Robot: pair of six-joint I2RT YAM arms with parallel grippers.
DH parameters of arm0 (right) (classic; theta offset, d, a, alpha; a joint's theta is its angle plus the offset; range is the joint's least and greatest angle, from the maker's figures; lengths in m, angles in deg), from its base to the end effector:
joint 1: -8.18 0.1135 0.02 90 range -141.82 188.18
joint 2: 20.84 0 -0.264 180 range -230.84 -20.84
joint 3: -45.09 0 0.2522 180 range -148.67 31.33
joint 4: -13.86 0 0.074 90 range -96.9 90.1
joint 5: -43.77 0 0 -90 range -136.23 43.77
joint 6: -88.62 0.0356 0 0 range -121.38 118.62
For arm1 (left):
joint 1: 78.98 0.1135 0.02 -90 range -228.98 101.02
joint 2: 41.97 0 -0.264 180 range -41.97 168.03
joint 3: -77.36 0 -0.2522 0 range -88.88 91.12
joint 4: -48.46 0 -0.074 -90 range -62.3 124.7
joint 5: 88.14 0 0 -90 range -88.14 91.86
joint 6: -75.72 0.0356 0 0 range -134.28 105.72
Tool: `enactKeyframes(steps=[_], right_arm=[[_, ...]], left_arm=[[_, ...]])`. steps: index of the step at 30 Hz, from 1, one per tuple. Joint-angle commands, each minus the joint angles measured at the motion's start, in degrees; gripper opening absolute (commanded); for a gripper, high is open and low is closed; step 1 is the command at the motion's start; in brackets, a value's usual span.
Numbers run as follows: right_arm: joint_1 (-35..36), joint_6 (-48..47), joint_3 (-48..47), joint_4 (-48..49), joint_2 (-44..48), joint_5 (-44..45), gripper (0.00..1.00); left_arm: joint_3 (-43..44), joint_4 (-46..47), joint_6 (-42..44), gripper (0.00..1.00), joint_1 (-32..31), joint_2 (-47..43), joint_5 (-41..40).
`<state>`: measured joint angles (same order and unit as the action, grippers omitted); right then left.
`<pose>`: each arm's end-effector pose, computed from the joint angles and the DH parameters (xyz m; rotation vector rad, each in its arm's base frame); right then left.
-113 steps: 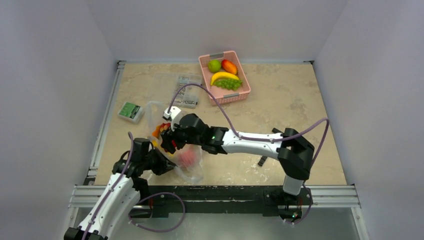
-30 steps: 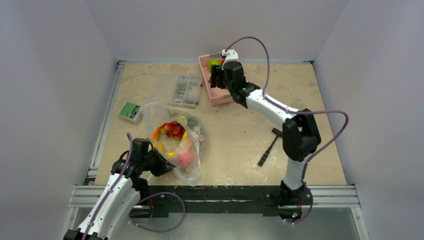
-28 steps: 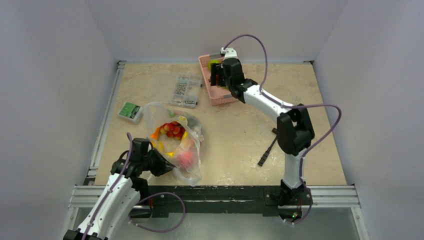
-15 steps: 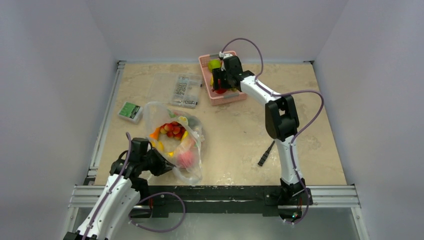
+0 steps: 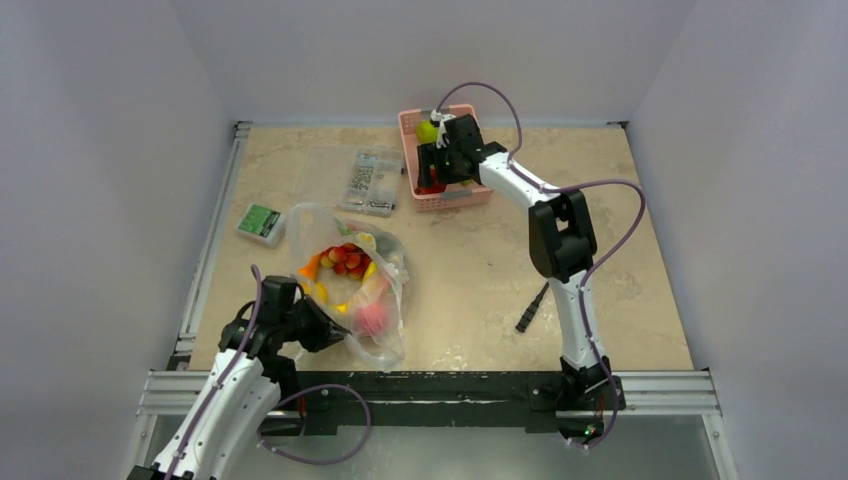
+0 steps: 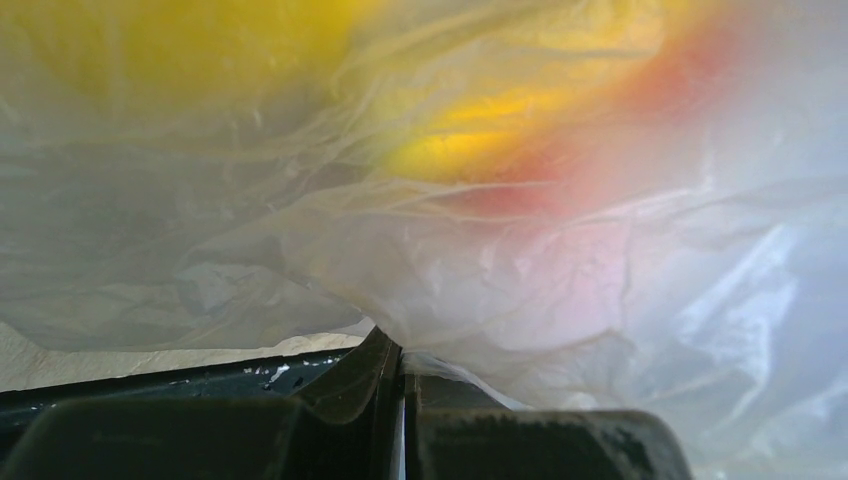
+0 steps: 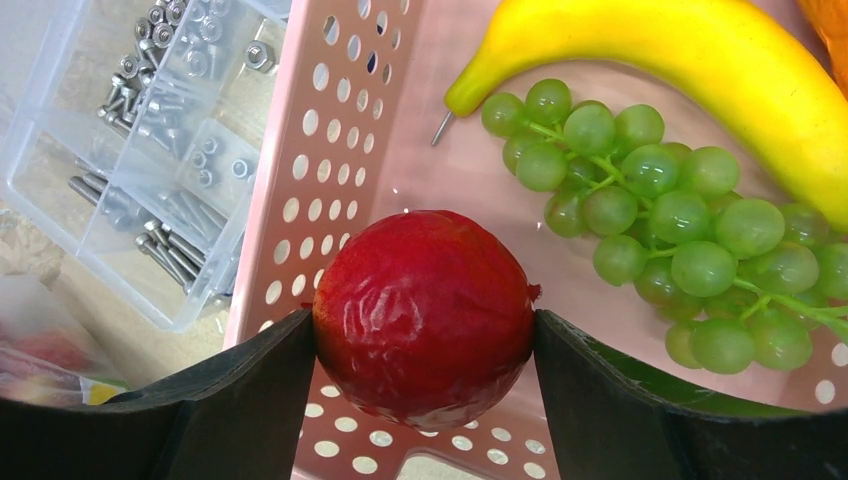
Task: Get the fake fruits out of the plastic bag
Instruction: Place the fake fruit in the bin.
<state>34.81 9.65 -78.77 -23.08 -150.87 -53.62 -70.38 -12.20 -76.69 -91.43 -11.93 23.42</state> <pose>0.4631 0.2373 0.2138 -0.3864 2.3330 0.4754 0.0944 -0.0342 0.1642 -1.0422 2.5924 -0.9010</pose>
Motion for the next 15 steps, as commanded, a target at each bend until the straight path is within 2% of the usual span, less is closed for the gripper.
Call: enactKeyframes(steps=[1,8,12,15], right_arm=[[0.2,-1.1,-0.3,0.4,2.2,-1.4,0.76],[0.3,-1.8,-2.5,-1.2,5.3,-0.1,0.88],[0.4,-2.3,-1.8,-2.7,10.2,3.3,0.89],[1.5,-2.6,2.6,-0.8,16.9,5.1,0.9]], left_arm=[[2.8,-0.1,-0.1,0.0,-0.2,0.3,-0.2],[2.5,-0.4,-0.4,0.0,-0.2,-0.4,-0.2],[2.3,-0.5,-0.4,0.0,-0.2,-0.6,-0.2],[2.2,-0.5,-0.4,0.0,-0.2,-0.8,-0.3]])
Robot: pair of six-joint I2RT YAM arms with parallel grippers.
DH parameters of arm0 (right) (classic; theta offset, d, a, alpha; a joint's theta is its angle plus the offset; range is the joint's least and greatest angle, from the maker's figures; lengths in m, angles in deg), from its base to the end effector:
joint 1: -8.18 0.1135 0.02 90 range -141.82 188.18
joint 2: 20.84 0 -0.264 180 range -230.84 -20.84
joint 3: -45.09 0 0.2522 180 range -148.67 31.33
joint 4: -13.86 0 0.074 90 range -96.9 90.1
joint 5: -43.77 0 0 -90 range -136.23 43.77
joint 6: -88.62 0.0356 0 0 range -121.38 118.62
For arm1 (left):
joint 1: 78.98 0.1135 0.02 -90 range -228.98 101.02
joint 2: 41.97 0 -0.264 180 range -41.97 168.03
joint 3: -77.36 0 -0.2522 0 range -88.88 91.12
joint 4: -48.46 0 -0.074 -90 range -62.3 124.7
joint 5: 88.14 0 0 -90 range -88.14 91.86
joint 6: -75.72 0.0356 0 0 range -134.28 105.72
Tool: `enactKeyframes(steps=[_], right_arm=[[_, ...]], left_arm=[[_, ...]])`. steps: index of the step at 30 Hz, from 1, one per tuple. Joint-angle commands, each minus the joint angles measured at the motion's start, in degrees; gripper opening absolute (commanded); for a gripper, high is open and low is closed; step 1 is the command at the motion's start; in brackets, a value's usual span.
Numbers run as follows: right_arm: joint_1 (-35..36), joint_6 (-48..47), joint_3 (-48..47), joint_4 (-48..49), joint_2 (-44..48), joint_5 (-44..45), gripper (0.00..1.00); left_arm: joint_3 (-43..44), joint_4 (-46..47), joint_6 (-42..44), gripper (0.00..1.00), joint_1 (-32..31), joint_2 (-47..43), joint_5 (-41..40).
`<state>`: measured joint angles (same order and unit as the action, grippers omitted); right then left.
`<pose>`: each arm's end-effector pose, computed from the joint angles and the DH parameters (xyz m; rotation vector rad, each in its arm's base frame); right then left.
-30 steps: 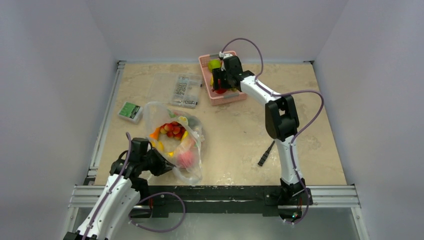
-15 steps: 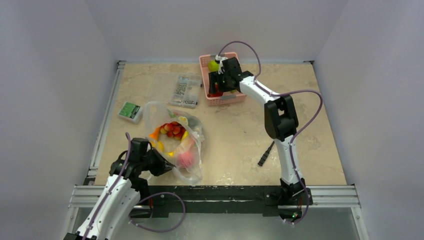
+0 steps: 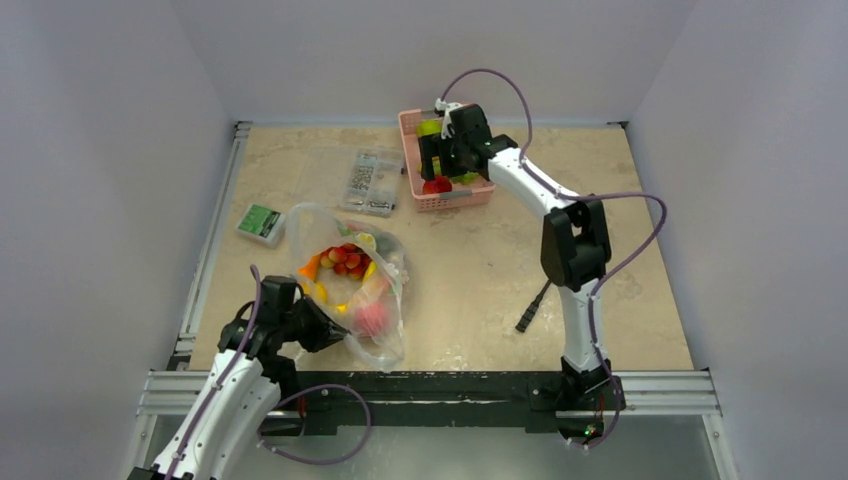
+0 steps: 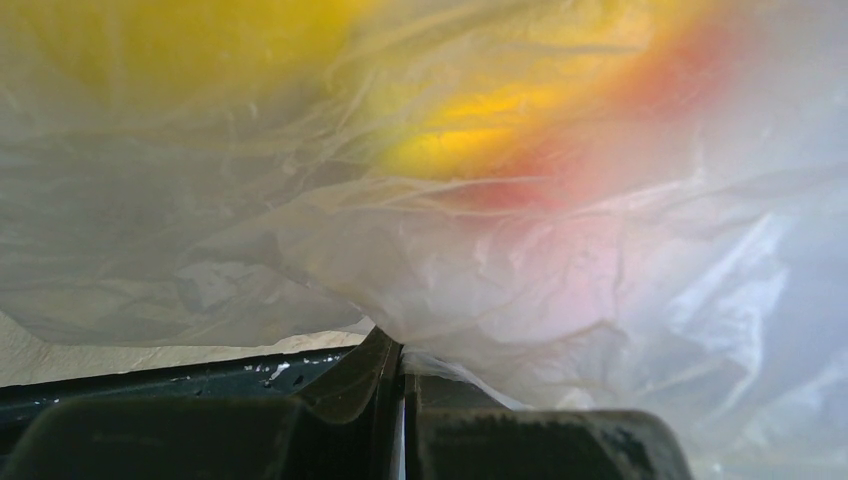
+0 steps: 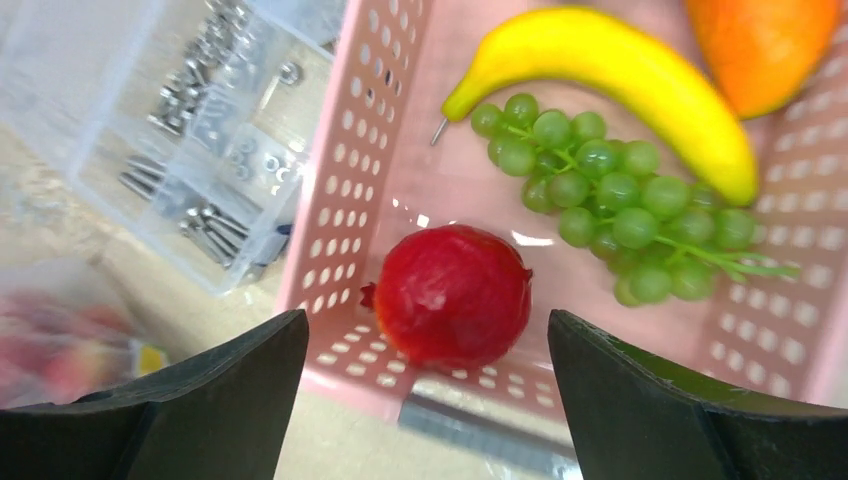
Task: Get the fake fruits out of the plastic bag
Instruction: Place the fake fruit in the bin, then take out the fake fruit from the plastic bag.
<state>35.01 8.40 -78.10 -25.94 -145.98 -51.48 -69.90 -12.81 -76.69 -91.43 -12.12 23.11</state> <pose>0.4498 0.2311 0.2479 -0.3934 2.3012 0.4299 0.0940 -0.0340 0.1663 -1.0430 2.5894 -0.8950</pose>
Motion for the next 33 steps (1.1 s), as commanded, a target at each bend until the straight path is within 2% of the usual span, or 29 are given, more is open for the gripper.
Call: enactKeyframes(steps=[1,5,10,17,19,22,29,33], right_arm=[[1.9,-1.4,3.8,2.6,15.0,3.9,0.9],[5.9,-2.0,12.2,5.6,23.9,5.1,0.89],[16.9,-2.7,25.9,13.6,33.7,1.4,0.84],[30.0,-2.5,32.8,18.6,36.5,-4.7,0.55],[32.9,-2.8,32.6,18.8,34.9,-5.1,0.49],[35.7,-2.5,31.1,19.3,31.1,-5.1,0.48],[36.0,-1.3,21.1,15.9,19.8,-3.8,0.49],[35.9,-0.8,13.0,9.8,13.3,-0.4,0.5]], left_arm=[[1.8,0.1,-0.5,0.0,-0.2,-0.6,0.1],[1.8,0.4,-0.5,0.0,-0.2,-0.6,0.3],[1.8,0.3,-0.5,0.0,-0.2,-0.6,0.4],[3.2,-1.5,-0.5,0.0,-0.2,-2.0,0.3],[4.2,-2.5,-0.6,0.0,-0.2,-2.6,0.5],[7.0,-4.7,-0.5,0.0,-0.2,-3.7,-0.1],[11.1,-8.8,1.1,0.0,-0.2,-4.5,-1.1],[11.3,-9.9,0.9,0.0,-0.2,-6.2,-1.0]])
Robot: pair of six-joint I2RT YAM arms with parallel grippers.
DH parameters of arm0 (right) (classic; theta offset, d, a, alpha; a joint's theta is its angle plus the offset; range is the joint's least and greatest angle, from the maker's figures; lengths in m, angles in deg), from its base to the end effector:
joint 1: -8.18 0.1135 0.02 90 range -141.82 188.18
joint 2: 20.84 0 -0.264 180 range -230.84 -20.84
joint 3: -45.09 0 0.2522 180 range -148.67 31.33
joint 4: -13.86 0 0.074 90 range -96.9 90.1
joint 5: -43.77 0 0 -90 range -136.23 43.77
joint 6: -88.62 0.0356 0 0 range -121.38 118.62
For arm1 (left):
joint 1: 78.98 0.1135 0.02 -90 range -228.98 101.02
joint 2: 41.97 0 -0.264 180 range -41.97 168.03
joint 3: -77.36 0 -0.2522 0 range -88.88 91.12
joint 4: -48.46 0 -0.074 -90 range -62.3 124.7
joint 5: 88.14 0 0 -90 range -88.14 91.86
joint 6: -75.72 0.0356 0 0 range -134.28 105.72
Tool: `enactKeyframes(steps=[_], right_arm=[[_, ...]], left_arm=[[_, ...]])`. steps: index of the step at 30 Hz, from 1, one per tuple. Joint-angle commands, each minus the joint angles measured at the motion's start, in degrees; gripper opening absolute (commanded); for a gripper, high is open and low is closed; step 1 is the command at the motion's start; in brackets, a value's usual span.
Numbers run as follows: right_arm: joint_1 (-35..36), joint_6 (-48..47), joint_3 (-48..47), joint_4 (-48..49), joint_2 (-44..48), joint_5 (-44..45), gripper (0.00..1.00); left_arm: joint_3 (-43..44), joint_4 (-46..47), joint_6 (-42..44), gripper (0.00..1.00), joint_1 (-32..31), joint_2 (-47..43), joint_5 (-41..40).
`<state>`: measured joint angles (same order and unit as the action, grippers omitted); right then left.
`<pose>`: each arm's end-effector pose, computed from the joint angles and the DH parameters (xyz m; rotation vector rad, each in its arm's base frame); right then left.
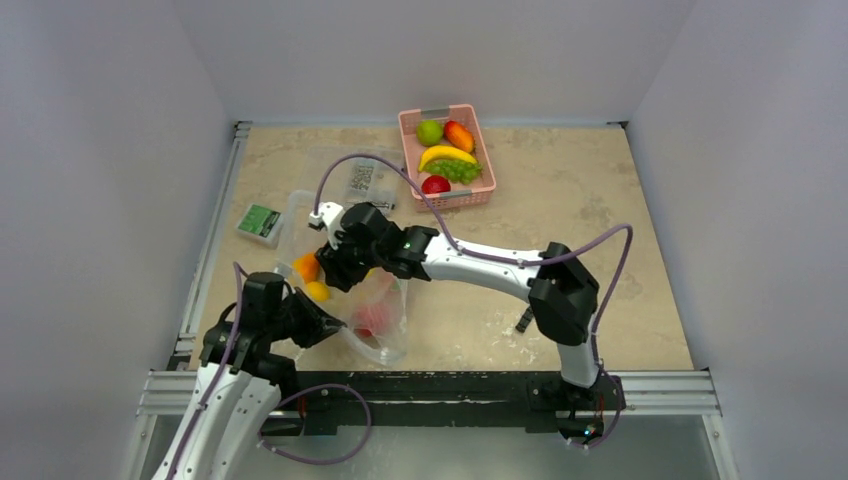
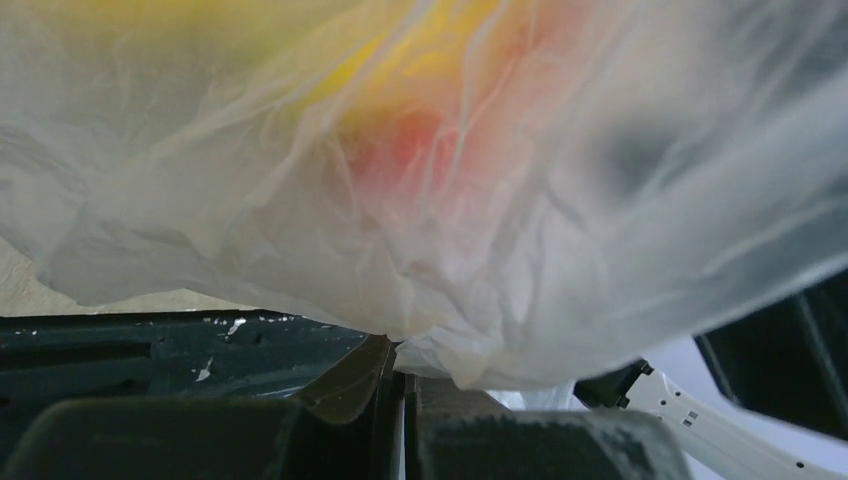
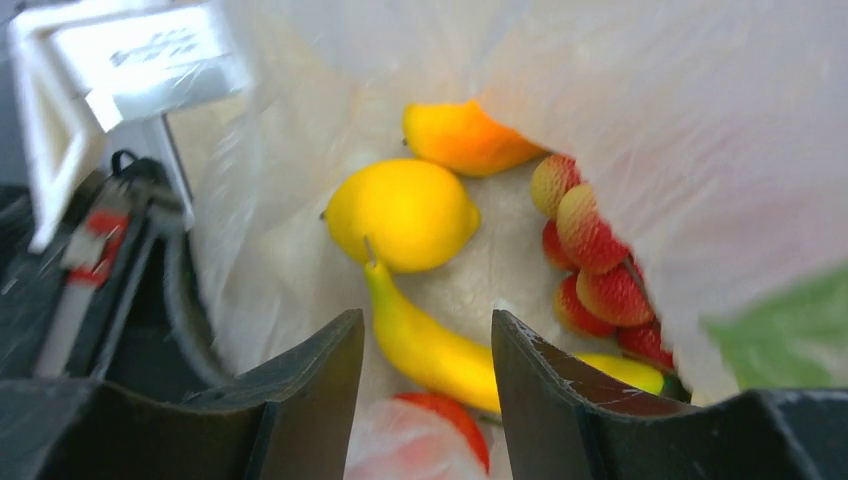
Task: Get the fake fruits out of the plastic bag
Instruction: Take out the fake fruit from the plastic bag.
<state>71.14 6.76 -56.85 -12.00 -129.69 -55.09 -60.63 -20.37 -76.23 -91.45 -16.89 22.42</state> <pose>0.1985 0.4010 0.2739 -1.1292 1.9694 0.8624 0.0836 -0.0313 0.2144 -0.9642 2.4916 -0.9420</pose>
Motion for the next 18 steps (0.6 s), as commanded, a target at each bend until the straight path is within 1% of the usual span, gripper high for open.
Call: enactKeyframes(steps=[1,3,8,10,14,18], right_arm=[[-0.2,0.9,-10.0,-5.7,-4.4,3.6,0.5],[-0.2,0.4,-12.8,-9.1,-6.9,5.0,0.5],[-0.1,-2.9,-15.9,-14.9,-10.8,7.4,0.52],[-0.1,-5.0,-15.7,-15.3,-11.5,6.2,0.53],[0.3,-8.7,-13.9,-15.2,-12.2,3.5,0.6],[1.3,-14.1,-12.7,-13.8,-13.4,1.3,0.65]], left_arm=[[2.1,-2.7,0.4,0.0,-0.2,-1.9,-0.4],[2.3,-3.4,0.6,0.0,-0.2,-2.4,-0.7],[1.8,-3.7,0.6,0.0,-0.2,-3.1,-0.7],[1.7,-3.5,0.5,0.0,-0.2,-3.1,-0.3],[2.0,-3.1,0.5,0.0,-0.2,-3.0,-0.2],[1.5,-2.6,0.5,0.0,-0.2,-2.8,-0.1]])
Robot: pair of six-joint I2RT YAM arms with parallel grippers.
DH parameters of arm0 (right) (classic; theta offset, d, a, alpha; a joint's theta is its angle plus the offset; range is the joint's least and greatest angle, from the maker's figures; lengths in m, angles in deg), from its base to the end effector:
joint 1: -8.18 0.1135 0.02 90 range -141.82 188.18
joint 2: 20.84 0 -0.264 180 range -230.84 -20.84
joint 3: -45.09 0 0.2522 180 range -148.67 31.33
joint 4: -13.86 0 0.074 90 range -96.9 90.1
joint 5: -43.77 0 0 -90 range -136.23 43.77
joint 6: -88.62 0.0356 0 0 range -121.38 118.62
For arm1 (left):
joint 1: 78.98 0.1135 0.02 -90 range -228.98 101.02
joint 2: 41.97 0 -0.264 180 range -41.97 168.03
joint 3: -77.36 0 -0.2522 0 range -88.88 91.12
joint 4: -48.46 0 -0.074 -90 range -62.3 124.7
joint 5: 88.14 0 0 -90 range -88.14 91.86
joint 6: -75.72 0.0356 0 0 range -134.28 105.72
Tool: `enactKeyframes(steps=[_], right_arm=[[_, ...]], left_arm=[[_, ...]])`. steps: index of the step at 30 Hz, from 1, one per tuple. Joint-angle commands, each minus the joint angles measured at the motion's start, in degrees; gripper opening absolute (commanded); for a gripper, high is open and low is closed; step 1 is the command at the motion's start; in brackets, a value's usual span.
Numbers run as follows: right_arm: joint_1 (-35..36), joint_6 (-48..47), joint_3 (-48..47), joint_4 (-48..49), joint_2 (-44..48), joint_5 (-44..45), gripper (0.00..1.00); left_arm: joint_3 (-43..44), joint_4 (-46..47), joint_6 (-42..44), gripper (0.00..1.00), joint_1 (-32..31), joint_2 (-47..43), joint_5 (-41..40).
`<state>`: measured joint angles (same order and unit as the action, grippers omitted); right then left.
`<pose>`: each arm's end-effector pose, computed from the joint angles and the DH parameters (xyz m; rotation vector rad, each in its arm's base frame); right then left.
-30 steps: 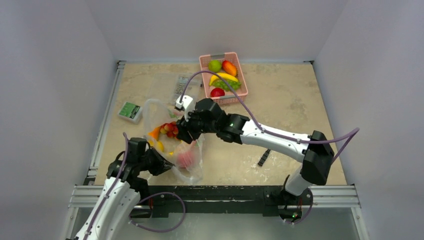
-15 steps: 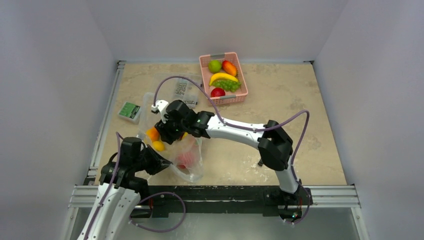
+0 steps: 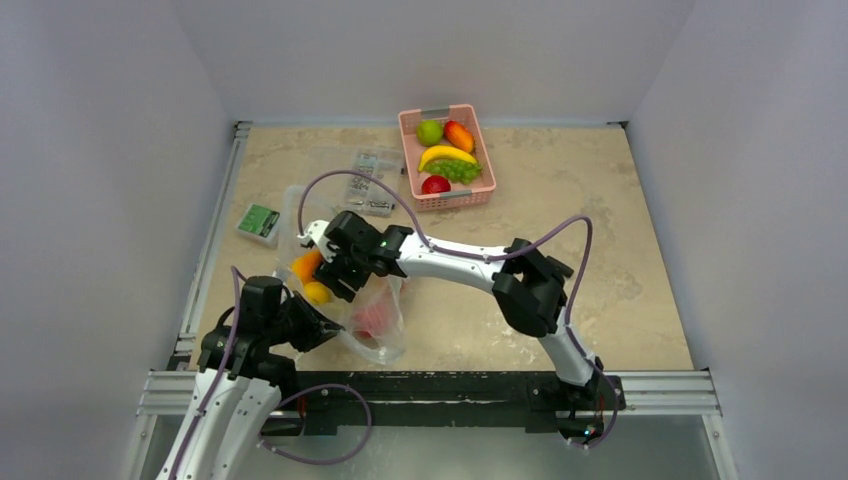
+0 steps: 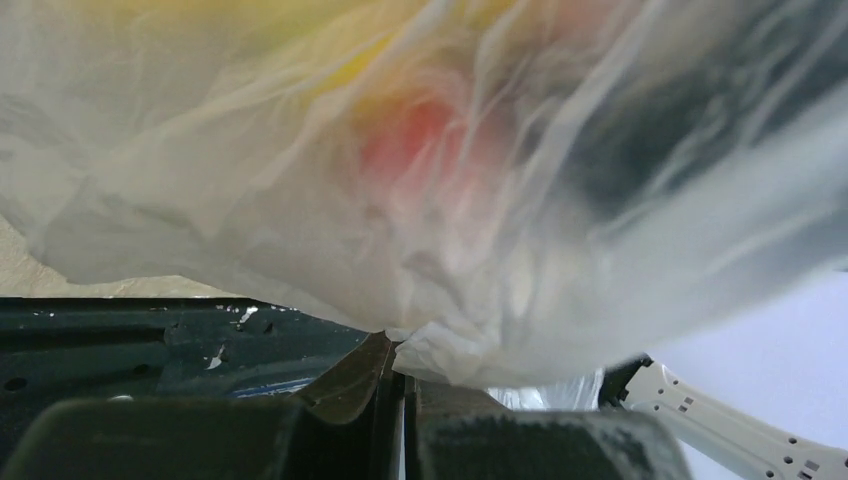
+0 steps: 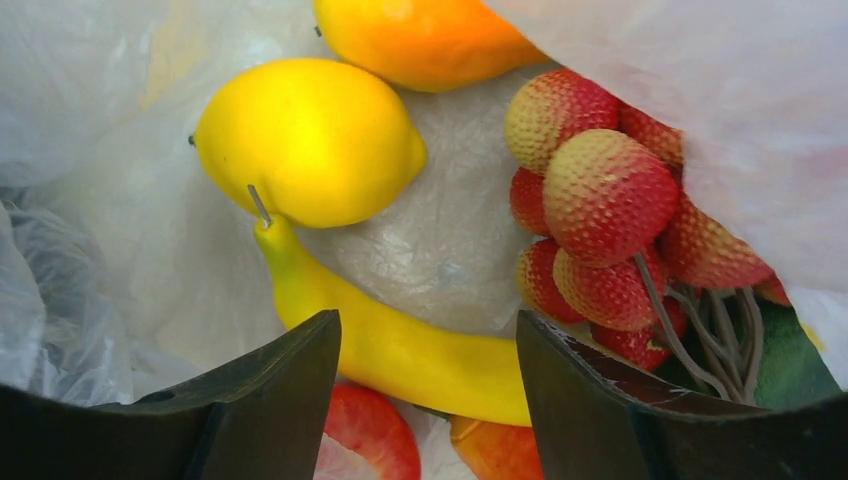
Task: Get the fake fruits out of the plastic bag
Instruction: Take out the fake fruit from the plastic bag.
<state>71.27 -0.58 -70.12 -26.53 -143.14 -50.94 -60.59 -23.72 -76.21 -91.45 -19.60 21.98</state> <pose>0.2171 0.4341 0.2248 -1.3207 2.1085 0.5989 0.0742 -0.0290 0.2137 -0.9729 2.4976 -0.9272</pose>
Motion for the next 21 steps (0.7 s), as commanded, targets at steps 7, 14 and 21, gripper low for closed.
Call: enactKeyframes(steps=[7,14,21], right_arm=[[2.6,-14.1,3.9,7.9,-2.2,-2.4,0.8],[3.8,-19.5,7.5,15.2,-4.7,2.8,0.84],[3.7,-18.9,7.9,16.0,-6.1,2.4,0.83]], left_arm=[[-1.3,2.4,0.1,0.0,-0.2,0.2,0.8],[-4.1,4.2,-0.3,0.0,-0.2,0.5,1.3],[-2.6,1.9,-0.5,0.0,-0.2,-1.2,0.8]])
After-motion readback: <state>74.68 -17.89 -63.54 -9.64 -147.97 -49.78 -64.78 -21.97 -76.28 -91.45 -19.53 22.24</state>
